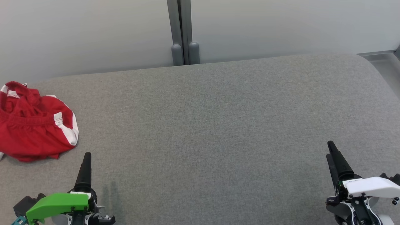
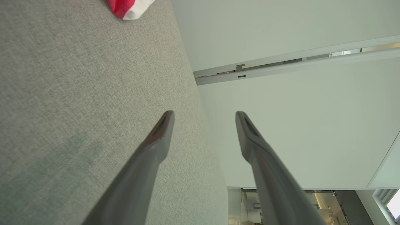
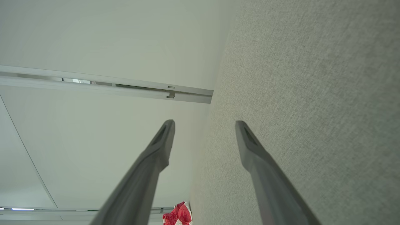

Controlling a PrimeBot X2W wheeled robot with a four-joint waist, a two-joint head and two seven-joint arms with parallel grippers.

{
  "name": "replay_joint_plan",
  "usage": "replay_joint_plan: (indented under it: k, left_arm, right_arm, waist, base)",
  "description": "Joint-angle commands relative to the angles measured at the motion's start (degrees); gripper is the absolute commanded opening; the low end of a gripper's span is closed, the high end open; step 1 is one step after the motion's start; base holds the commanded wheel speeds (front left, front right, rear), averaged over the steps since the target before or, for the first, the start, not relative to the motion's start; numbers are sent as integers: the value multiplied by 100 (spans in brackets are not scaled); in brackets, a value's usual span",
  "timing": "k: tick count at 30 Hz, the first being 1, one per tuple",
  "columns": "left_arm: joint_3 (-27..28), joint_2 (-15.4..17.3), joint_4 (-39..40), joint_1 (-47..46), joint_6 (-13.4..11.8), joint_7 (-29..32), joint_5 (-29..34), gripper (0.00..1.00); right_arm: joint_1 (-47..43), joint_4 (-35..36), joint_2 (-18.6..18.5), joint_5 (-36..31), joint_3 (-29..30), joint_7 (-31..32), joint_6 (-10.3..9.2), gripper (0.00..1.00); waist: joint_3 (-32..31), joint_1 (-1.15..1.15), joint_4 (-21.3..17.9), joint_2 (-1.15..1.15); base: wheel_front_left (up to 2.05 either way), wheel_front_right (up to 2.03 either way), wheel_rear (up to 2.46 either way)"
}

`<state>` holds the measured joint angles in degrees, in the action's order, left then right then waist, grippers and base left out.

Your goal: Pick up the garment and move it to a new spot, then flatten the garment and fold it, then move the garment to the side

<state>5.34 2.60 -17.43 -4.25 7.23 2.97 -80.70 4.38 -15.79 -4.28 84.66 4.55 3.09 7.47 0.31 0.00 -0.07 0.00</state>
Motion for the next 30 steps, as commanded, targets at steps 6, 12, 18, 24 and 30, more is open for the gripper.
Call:
replay_joint_plan:
  k: [6, 12, 18, 24, 30]
  left_arm:
    - [-160, 129, 45, -254, -50, -192, 1076, 100]
    - [-315, 208, -5, -304, -179, -332, 1836, 100]
    - [-472, 293, -69, -348, -349, -467, 2477, 100]
    - [-579, 328, -146, -370, -511, -586, 2944, 100]
    - [-646, 351, -77, -348, -582, -708, 3338, 100]
  right_arm:
    - [239, 110, -107, -1079, -56, -199, 1, 100]
    - [294, 143, -149, -1856, -156, -342, 1, 100]
    - [305, 177, -153, -2588, -172, -475, 1, 100]
    - [324, 152, -121, -3174, -154, -598, 1, 100]
    - [299, 79, -89, -3715, -169, -717, 1, 100]
  waist:
    - [5, 0, -1, 0]
    - [7, 0, 4, 0]
    - [8, 0, 13, 0]
    - [9, 0, 15, 0]
    - [8, 0, 28, 0]
  base:
    - [0, 0, 0]
    - [0, 0, 0]
    - [0, 0, 0]
    - [0, 0, 0]
    - [0, 0, 0]
